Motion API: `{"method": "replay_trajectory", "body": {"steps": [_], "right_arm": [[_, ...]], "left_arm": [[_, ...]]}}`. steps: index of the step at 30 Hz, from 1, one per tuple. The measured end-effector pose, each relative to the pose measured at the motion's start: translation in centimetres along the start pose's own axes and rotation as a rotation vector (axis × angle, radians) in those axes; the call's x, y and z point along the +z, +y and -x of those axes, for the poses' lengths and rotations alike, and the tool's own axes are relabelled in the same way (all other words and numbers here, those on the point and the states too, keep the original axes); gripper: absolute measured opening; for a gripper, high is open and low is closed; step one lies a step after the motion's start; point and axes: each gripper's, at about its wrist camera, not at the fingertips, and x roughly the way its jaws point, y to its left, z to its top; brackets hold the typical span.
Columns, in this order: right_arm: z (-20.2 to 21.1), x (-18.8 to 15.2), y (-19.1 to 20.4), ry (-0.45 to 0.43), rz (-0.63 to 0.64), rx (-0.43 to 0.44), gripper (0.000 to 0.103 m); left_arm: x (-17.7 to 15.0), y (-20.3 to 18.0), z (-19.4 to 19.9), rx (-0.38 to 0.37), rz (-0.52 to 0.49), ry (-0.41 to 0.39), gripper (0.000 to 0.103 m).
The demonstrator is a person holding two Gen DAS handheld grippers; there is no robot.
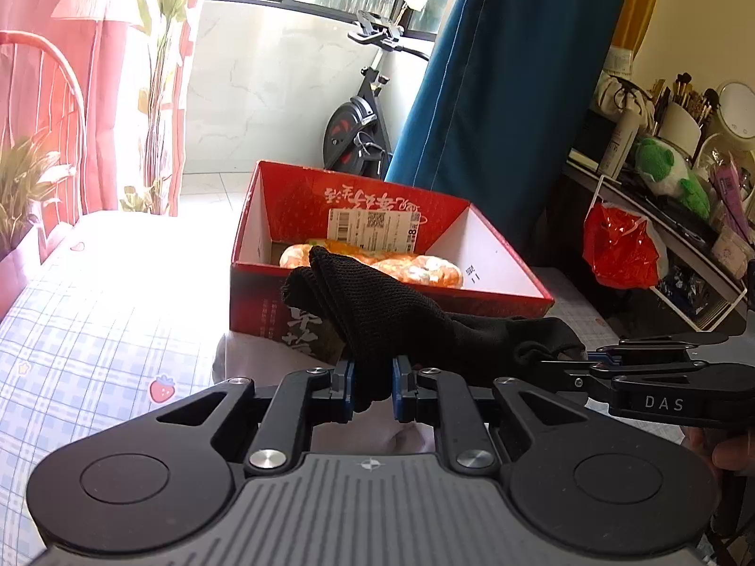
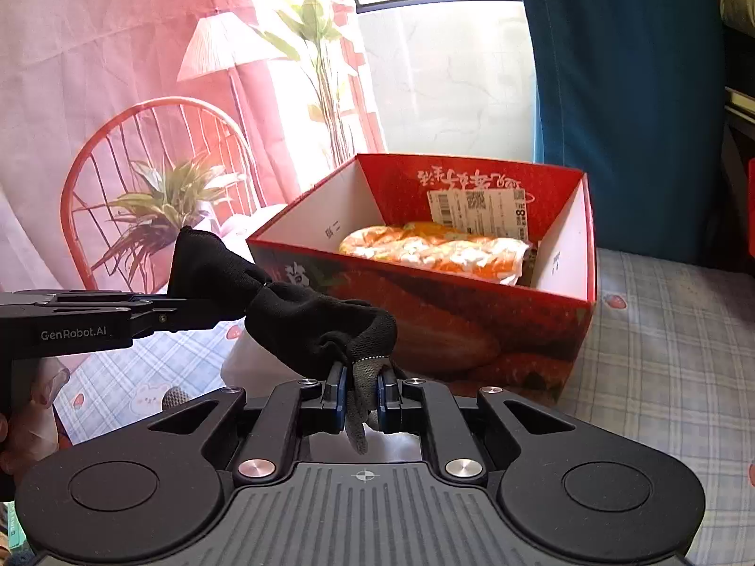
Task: Organize soft objects
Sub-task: 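Carry the black glove with the left tool and lower it into the box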
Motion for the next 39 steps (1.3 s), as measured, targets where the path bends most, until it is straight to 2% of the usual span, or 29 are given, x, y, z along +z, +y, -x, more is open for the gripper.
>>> {"method": "replay_trajectory", "body": {"steps": [7,12,18,22,26,32,36,39], "right_arm": [[0.2,1.3,-0.2,-0.031,0.015,-0.003,0.011],[-0.5,3.5,-0.6,-0.051,0.04,-0.016,0.011],[-3.3,7.8,-1.7,-0.081,0.108,-0.065,0.011],[-5.7,10.1,-2.8,-0.101,0.146,-0.103,0.011],[-8.0,11.2,-4.1,-0.074,0.141,-0.133,0.011],[-10.5,10.6,-5.5,0.0,0.122,-0.154,0.011],[-11.8,9.6,-6.2,0.043,0.124,-0.174,0.011],[-12.5,8.9,-6.5,0.064,0.125,-0.207,0.013]], "left_arm": [[0.9,0.3,0.1,-0.003,0.01,-0.022,0.016],[2.6,0.6,-1.0,-0.011,0.016,-0.029,0.016],[6.1,1.6,-4.4,-0.015,0.043,-0.018,0.016],[8.2,2.1,-7.5,-0.015,0.047,0.022,0.016],[9.2,1.9,-9.8,0.009,0.026,0.058,0.016],[9.1,1.7,-11.8,0.041,-0.007,0.107,0.017],[8.5,1.7,-12.7,0.057,-0.026,0.137,0.023],[8.2,1.8,-13.1,0.082,-0.038,0.147,0.039]]}}
